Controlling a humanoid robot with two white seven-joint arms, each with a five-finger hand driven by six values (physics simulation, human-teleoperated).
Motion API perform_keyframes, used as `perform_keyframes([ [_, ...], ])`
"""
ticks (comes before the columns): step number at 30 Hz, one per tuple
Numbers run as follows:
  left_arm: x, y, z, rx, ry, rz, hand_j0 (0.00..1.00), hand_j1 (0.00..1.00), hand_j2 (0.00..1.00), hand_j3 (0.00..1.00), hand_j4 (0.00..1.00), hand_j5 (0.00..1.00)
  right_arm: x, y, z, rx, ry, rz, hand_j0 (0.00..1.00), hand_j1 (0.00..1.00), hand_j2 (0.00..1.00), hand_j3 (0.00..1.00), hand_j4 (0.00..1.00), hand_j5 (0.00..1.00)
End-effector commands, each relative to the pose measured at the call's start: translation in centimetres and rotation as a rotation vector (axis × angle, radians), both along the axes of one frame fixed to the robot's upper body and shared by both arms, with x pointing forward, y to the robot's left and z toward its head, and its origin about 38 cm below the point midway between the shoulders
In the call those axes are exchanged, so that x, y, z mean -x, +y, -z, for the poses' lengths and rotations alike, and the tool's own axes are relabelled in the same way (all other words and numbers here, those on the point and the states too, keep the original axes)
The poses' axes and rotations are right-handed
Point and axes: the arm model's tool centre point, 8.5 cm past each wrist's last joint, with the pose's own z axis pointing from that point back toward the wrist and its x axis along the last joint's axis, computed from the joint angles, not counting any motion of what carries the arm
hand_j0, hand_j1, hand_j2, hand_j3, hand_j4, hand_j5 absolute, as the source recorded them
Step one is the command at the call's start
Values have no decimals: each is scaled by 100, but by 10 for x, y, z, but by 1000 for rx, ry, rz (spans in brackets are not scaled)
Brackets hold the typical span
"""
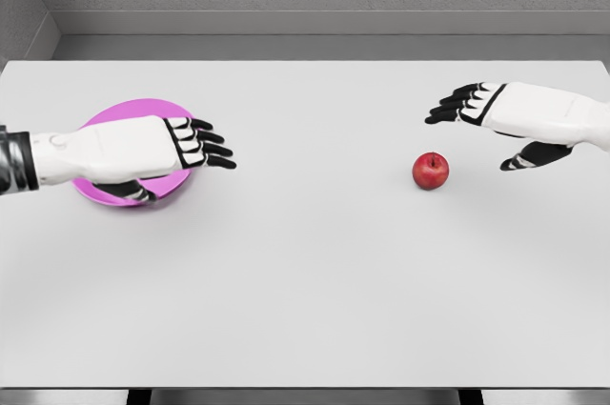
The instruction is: Put the apple on the plate with both arms
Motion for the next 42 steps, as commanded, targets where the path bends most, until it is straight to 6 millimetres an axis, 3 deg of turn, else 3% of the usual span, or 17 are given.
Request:
perform_keyframes([
  [1,-1,1,-3,5,-5,-5,100,100,100,100,100,100,1,1,-1,-6,-1,-2,100,100,100,100,100,100],
  [7,-1,0,-2,5,0,-1,100,100,100,100,100,100,1,2,-1,-14,3,-4,100,100,100,100,100,100],
  [10,0,-2,-1,5,3,3,100,100,100,100,100,100,2,-1,8,-34,41,3,100,100,100,100,100,100],
  [13,0,-2,0,4,5,4,100,100,100,100,100,100,-1,-3,12,-152,112,8,100,100,100,100,100,100],
  [19,0,-2,0,4,6,3,100,100,100,100,100,100,-13,-10,49,-175,213,65,100,100,100,100,100,100],
  [26,0,-2,1,4,7,3,100,100,100,100,100,100,-16,-11,70,-145,263,80,100,100,100,100,100,100],
  [34,0,-1,1,0,8,2,100,100,100,100,100,100,-33,4,100,-136,316,97,100,100,100,100,100,100],
  [42,0,-1,0,-1,7,2,100,100,100,100,100,100,-46,1,107,-128,322,132,100,100,100,100,100,100],
])
